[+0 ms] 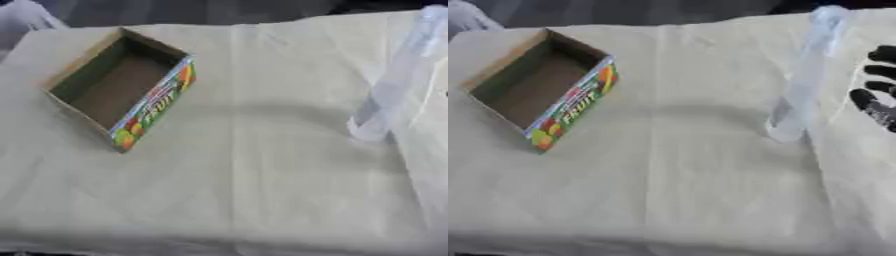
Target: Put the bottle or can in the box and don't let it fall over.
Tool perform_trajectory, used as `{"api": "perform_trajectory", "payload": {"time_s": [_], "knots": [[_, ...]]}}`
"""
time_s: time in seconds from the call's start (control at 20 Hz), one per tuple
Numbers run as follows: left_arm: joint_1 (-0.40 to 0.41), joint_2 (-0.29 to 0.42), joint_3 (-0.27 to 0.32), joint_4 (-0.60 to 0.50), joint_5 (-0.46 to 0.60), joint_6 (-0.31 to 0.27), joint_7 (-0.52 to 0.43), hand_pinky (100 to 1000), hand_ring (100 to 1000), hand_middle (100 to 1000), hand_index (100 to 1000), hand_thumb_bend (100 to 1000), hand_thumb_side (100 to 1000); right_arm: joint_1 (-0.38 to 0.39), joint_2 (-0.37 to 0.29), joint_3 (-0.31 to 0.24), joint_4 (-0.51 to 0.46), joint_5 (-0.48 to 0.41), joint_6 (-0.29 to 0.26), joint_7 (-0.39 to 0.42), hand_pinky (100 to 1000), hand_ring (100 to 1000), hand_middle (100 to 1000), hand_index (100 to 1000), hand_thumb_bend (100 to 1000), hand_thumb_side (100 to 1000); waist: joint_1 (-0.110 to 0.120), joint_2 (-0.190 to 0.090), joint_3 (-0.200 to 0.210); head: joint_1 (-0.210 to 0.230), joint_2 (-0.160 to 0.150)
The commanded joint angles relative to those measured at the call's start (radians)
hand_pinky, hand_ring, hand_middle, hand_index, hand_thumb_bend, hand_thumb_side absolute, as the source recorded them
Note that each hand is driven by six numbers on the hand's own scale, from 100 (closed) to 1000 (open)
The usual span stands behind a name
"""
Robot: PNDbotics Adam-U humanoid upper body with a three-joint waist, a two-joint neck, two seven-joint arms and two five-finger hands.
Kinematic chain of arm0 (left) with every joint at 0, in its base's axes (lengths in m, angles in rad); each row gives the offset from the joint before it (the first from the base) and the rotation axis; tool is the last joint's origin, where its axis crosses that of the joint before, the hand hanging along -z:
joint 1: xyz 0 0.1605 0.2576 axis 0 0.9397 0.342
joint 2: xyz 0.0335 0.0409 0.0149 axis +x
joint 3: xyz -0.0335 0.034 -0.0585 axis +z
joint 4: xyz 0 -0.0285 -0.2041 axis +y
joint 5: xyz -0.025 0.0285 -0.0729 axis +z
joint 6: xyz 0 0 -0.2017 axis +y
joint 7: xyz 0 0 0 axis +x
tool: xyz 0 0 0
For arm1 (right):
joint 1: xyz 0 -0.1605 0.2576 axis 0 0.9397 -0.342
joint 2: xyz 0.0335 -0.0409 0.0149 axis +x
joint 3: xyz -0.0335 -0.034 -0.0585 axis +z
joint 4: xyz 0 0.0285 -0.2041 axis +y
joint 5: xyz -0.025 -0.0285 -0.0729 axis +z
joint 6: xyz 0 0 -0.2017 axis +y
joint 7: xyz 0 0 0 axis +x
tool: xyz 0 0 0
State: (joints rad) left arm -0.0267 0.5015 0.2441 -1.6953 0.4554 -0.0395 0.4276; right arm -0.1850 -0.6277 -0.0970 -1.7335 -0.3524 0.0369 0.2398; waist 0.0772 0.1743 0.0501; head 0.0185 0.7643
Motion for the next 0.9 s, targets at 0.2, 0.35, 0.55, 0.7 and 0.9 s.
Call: {"api": "perform_trajectory", "payload": {"time_s": [0.2,0.35,0.55,0.7,0.9], "knots": [[-0.011,0.02,0.005,-0.017,0.008,0.0,-0.007,818,803,744,859,755,605,-0.045,0.009,0.031,0.038,0.001,0.016,0.041,868,899,860,880,352,152,-0.003,-0.016,0.007,-0.023,0.006],[-0.011,0.018,0.004,-0.017,0.013,0.0,-0.007,817,802,743,859,753,606,-0.061,0.019,0.041,0.057,0.004,0.022,0.047,868,900,862,880,354,154,-0.003,-0.015,0.009,-0.038,0.006],[-0.012,0.016,0.003,-0.016,0.016,0.001,-0.007,817,802,742,858,750,606,-0.081,0.027,0.054,0.073,0.006,0.029,0.058,868,899,862,882,346,166,-0.003,-0.016,0.012,-0.052,0.006],[-0.012,0.015,0.001,-0.017,0.018,0.001,-0.008,817,802,742,857,750,606,-0.092,0.034,0.06,0.083,0.006,0.037,0.061,868,900,862,881,344,172,-0.003,-0.016,0.014,-0.06,0.006],[-0.012,0.013,0.0,-0.018,0.02,0.001,-0.009,817,803,742,857,748,607,-0.104,0.043,0.066,0.097,0.013,0.044,0.062,867,898,862,880,343,172,-0.003,-0.015,0.016,-0.062,0.006]]}}
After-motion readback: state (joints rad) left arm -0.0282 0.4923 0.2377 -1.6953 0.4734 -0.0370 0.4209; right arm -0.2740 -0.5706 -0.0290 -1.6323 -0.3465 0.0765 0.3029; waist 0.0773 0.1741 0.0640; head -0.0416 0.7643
